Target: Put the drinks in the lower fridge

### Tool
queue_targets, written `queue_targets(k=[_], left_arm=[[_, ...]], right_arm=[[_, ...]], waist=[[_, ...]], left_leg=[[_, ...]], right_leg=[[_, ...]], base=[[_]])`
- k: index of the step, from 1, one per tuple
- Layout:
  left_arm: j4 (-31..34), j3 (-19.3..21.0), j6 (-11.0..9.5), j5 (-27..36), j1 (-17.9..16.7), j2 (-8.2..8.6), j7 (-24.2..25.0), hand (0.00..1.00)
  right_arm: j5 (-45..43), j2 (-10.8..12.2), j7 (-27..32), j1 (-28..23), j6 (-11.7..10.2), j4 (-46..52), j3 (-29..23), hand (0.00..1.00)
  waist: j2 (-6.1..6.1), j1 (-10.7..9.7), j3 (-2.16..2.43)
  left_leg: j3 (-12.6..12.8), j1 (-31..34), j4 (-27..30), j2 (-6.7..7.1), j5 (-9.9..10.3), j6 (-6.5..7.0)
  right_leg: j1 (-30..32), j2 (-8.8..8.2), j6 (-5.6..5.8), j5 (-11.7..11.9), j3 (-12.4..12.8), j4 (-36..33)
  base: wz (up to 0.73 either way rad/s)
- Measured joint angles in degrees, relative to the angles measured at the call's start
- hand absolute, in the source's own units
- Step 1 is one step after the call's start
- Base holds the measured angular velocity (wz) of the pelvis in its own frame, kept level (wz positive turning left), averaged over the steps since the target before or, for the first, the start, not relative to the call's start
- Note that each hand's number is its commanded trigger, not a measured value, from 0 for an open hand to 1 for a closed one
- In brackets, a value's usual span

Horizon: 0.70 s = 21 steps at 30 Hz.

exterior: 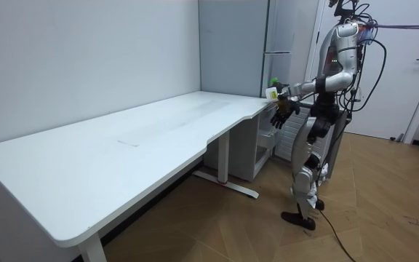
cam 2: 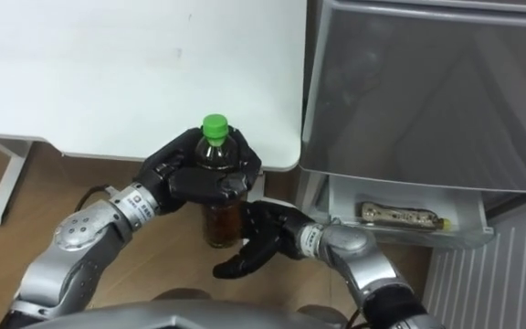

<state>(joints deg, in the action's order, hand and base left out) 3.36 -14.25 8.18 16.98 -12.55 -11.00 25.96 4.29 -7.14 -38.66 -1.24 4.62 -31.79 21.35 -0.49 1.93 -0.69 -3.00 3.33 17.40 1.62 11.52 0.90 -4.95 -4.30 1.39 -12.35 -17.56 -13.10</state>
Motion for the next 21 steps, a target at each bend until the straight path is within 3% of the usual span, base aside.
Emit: queue_targets(k=[12,13,14,15,16,21], left_arm=[[-2.7,-2.2,0.0,-2.2,0.5,0.38,0.6,1.00],[-3.0,-2.3,0.0,-2.2,0.5,0.39,0.6,1.00],[-3.2,-2.4,0.0,-2.2,0.5,0.40,0.7,1.00],[-3.5,-2.5,0.0,-2.2,0.6,0.40,0.7,1.00],[-3.8,-2.6,0.0,-2.2,0.6,0.41,0.7,1.00],[-4.1,-2.9,0.0,-2.2,0.6,0.56,0.9,1.00]], right_arm=[[2.6,-0.4,-2.2,-1.0,0.5,3.7,0.5,0.00],[2.6,-0.4,-2.2,-1.0,0.5,3.7,0.5,0.14],[2.8,-0.4,-2.2,-1.0,0.5,3.7,0.5,0.52],[3.1,-0.4,-2.2,-1.0,0.5,3.8,0.5,0.66],[4.0,-0.5,-2.2,-1.0,0.5,3.8,0.5,1.00],[7.5,-0.6,-2.0,-1.1,0.7,3.8,0.5,1.00]], waist=[[0.47,-0.1,-0.29],[0.47,-0.1,-0.29],[0.46,-0.1,-0.29],[0.46,-0.1,-0.29],[0.44,-0.1,-0.28],[0.15,0.0,-0.26]], left_leg=[[0.1,0.0,0.1,-0.02,0.0,0.00],[0.1,0.0,0.1,-0.02,0.0,0.00],[0.2,0.0,0.0,-0.03,0.0,0.00],[0.2,0.0,0.0,-0.03,0.0,0.01],[0.4,0.0,0.0,-0.05,0.0,0.00],[0.8,-0.2,0.0,-0.17,0.0,0.01]], right_leg=[[0.1,0.03,-0.02,0.0,0.2,0.0],[0.2,0.03,-0.02,0.0,0.2,0.0],[0.2,0.02,-0.02,0.0,0.2,0.1],[0.2,0.02,-0.02,0.0,0.3,0.1],[0.3,0.01,-0.02,0.0,0.3,0.1],[0.3,-0.03,-0.02,0.0,0.3,0.1]], base=[[0.00],[0.00],[0.00],[-0.04],[-0.06],[-0.02]])
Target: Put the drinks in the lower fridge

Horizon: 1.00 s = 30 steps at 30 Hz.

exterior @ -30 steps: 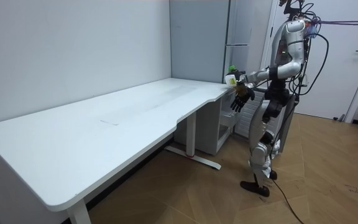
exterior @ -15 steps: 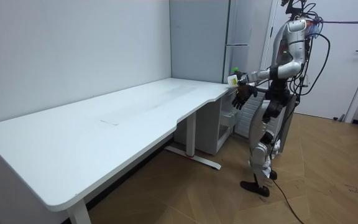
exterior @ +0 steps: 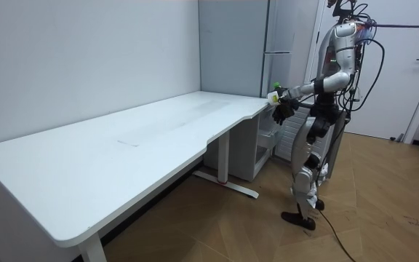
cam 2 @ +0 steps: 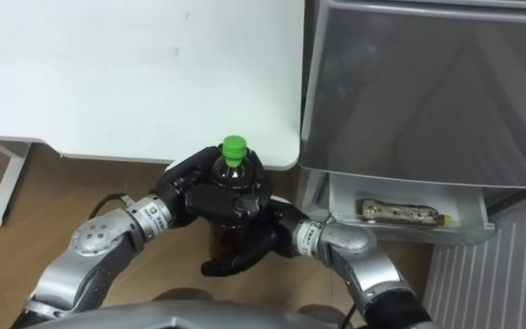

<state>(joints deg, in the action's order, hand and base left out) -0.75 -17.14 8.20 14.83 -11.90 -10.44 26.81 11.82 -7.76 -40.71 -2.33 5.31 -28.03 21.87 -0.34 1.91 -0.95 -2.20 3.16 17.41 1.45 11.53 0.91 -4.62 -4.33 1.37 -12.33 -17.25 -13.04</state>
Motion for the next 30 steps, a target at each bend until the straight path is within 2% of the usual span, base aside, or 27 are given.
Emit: queue_targets(k=[7,10,20,21,22,23,24,30], left_arm=[[-0.5,0.0,0.0,0.4,0.2,0.18,0.0,1.00],[-1.2,0.1,0.1,2.6,0.2,0.48,0.0,1.00],[-1.2,0.5,0.1,4.7,0.2,0.99,-0.3,1.00],[-1.2,0.5,0.1,4.7,0.2,0.99,-0.3,0.71],[-1.2,0.5,0.1,4.8,0.2,1.00,-0.3,0.51],[-1.2,0.5,0.1,5.1,0.2,1.01,-0.3,0.20],[-1.2,0.6,0.1,5.5,0.2,1.00,-0.3,0.00],[-1.1,0.8,0.1,5.6,0.7,0.41,-0.2,0.00]], right_arm=[[1.7,-0.5,0.5,0.0,0.4,0.0,0.8,1.00],[1.4,-1.4,0.5,0.0,-0.5,0.6,1.9,1.00],[1.6,-1.6,0.5,-0.2,-0.6,0.5,1.6,1.00],[1.6,-1.6,0.5,-0.2,-0.6,0.5,1.6,1.00],[1.6,-1.6,0.5,-0.3,-0.6,0.5,1.6,1.00],[1.7,-1.6,0.5,-0.3,-0.6,0.5,1.6,1.00],[1.8,-1.6,0.5,-0.3,-0.6,0.5,1.6,1.00],[1.9,-1.7,0.5,-0.3,-0.6,0.5,1.3,1.00]], waist=[[-0.46,0.0,0.03],[-0.48,0.0,0.01],[-0.30,-0.1,0.05],[-0.29,-0.1,0.06],[-0.25,-0.1,0.08],[-0.20,-0.1,0.11],[-0.19,-0.1,0.10],[-0.23,0.0,0.11]], left_leg=[[0.5,-0.8,-0.2,-0.19,0.0,-0.01],[0.6,-0.7,-0.3,-0.25,0.0,-0.01],[0.9,-0.4,-0.1,-0.65,0.0,-0.06],[1.0,-0.4,-0.1,-0.65,0.0,-0.06],[1.1,-0.4,-0.1,-0.65,0.0,-0.07],[1.2,-0.3,-0.1,-0.67,0.0,-0.08],[1.2,-0.3,-0.1,-0.67,0.0,-0.08],[1.6,-0.4,-0.3,-0.73,0.0,-0.09]], right_leg=[[-0.4,0.05,-0.02,0.0,0.2,-0.1],[-0.3,0.06,-0.03,0.0,0.3,-0.3],[0.1,0.34,-0.32,0.2,0.3,0.3],[0.1,0.35,-0.34,0.2,0.3,0.4],[0.1,0.36,-0.34,0.2,0.4,0.4],[0.0,0.40,-0.35,0.2,0.6,0.4],[0.0,0.41,-0.35,0.2,0.6,0.4],[0.3,0.42,-0.39,0.2,1.3,0.3]], base=[[-0.02],[-0.01],[0.00],[0.00],[-0.05],[-0.04],[-0.04],[-0.04]])
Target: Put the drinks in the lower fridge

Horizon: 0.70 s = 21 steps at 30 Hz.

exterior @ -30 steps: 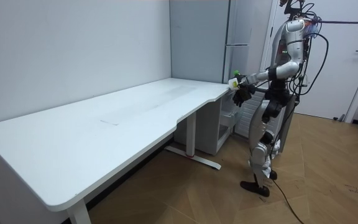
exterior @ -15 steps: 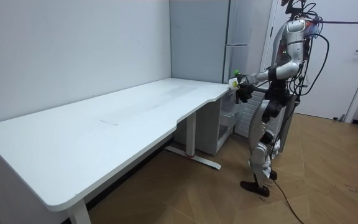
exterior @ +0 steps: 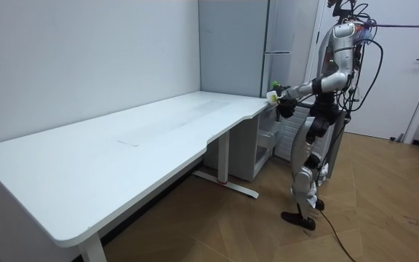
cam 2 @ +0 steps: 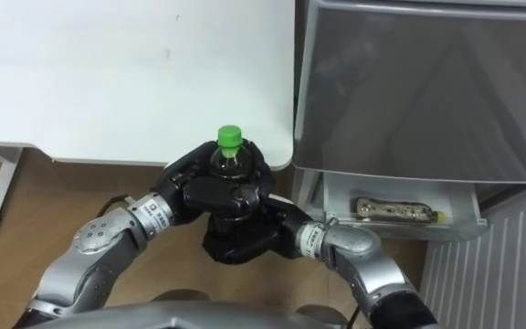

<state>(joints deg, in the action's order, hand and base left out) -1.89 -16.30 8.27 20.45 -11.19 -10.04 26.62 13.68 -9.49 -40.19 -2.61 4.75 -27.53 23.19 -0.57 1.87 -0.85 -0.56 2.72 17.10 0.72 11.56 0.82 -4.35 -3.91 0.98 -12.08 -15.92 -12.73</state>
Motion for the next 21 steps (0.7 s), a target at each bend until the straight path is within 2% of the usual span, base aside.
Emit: queue_targets(k=[4,14,17,21], left_arm=[[0.4,0.3,0.0,-0.4,1.0,-0.39,0.0,0.00],[4.1,2.2,-0.1,-1.1,1.7,-0.55,-0.2,0.00],[4.6,3.0,-1.5,0.5,3.0,0.25,-0.2,0.00],[6.4,2.9,-2.9,2.6,4.2,0.32,-1.1,0.00]], right_arm=[[-0.1,-0.2,0.0,-0.1,1.0,0.0,0.0,1.00],[-0.1,0.1,-0.3,-0.4,1.4,0.0,-0.8,1.00],[-0.1,0.0,-0.2,-1.1,2.5,-0.3,-0.8,1.00],[-0.1,0.0,-0.2,-1.4,2.7,-0.6,-0.8,1.00]], waist=[[0.01,0.0,0.00],[0.07,0.0,-0.01],[0.25,0.3,-0.23],[0.38,1.0,-0.33]], left_leg=[[0.0,0.1,0.0,-0.03,0.0,0.00],[-0.1,0.4,0.1,-0.06,0.0,-0.01],[-0.3,-0.7,-0.7,0.03,0.0,0.00],[0.4,-1.5,-1.8,0.00,-0.1,-0.11]], right_leg=[[0.1,0.04,-0.07,0.1,0.0,-0.1],[0.3,0.11,-0.15,0.2,0.1,-0.1],[-0.6,0.03,-0.10,0.1,0.1,0.1],[-0.8,0.06,-0.08,0.1,0.7,0.1]], base=[[0.00],[0.01],[0.00],[-0.11]])
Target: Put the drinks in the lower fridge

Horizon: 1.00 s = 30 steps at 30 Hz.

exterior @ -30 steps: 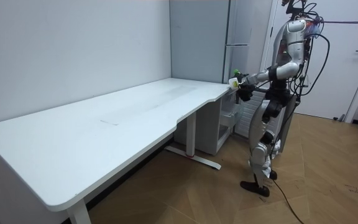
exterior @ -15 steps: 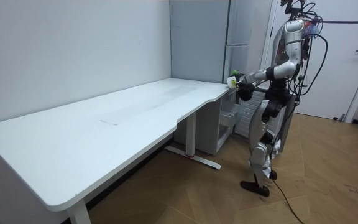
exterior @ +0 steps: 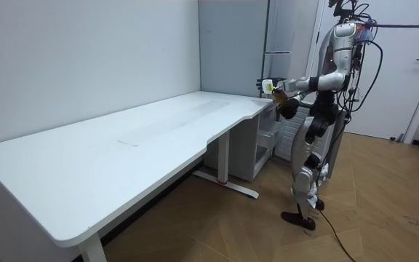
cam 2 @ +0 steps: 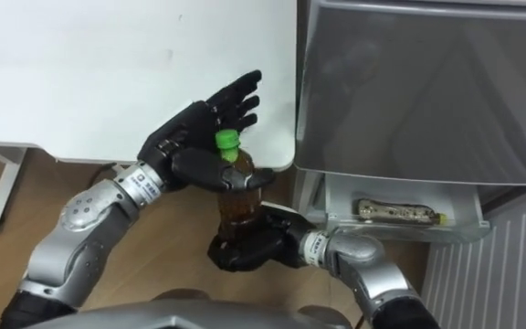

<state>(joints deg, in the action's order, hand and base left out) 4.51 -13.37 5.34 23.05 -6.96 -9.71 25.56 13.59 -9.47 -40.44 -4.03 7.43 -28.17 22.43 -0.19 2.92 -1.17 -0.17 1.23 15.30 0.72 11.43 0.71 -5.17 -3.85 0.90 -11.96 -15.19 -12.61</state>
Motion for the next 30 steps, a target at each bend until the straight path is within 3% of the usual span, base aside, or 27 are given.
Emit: queue_targets(k=[4,9,13,21,26,30], left_arm=[[1.4,0.8,-0.5,0.0,1.0,0.35,-0.1,0.00],[8.8,6.9,-1.0,0.1,1.0,1.48,-1.1,0.00],[11.7,10.1,-3.8,2.4,1.3,1.47,-5.2,0.00],[16.1,18.2,-4.2,2.3,1.2,1.56,-12.1,0.00],[17.8,23.6,-6.6,1.8,1.2,1.88,-17.7,0.00],[17.1,27.7,-7.1,1.0,1.2,2.02,-21.5,0.00]], right_arm=[[-0.4,-0.3,0.5,-0.1,0.1,-1.1,-1.4,1.00],[-0.5,-0.5,0.5,-2.0,0.1,-1.0,-2.6,1.00],[-0.5,-0.6,0.5,-3.7,0.2,-1.0,-4.6,1.00],[-1.8,0.0,1.5,-5.5,0.1,-1.1,-9.3,1.00],[-2.7,-0.1,1.9,-7.0,0.1,-4.0,-10.4,1.00],[-2.7,-0.2,2.4,-7.7,0.1,-6.9,-11.2,1.00]], waist=[[-0.03,0.7,-0.01],[-0.44,1.1,0.04],[-0.35,2.0,0.09],[0.37,3.5,0.62],[0.90,4.8,0.88],[1.18,5.4,0.86]], left_leg=[[0.1,0.0,0.1,-0.01,0.0,0.00],[-0.2,0.2,0.1,0.05,0.0,0.00],[0.0,-0.2,0.1,0.05,0.0,0.00],[0.1,-2.0,-0.7,0.00,0.0,0.00],[0.1,-3.3,-1.0,0.05,0.0,-0.01],[0.1,-3.0,-1.0,0.08,0.0,-0.01]], right_leg=[[0.4,0.02,0.00,0.0,0.4,0.0],[0.4,-0.01,0.04,0.0,0.1,0.1],[0.2,-0.04,0.05,0.0,0.2,0.0],[-1.3,0.00,0.10,-0.1,0.5,0.1],[-2.4,0.08,0.15,-0.1,0.6,0.9],[-2.5,0.08,0.14,-0.1,0.7,1.0]], base=[[-0.01],[0.02],[0.00],[-0.03],[0.00],[0.00]])
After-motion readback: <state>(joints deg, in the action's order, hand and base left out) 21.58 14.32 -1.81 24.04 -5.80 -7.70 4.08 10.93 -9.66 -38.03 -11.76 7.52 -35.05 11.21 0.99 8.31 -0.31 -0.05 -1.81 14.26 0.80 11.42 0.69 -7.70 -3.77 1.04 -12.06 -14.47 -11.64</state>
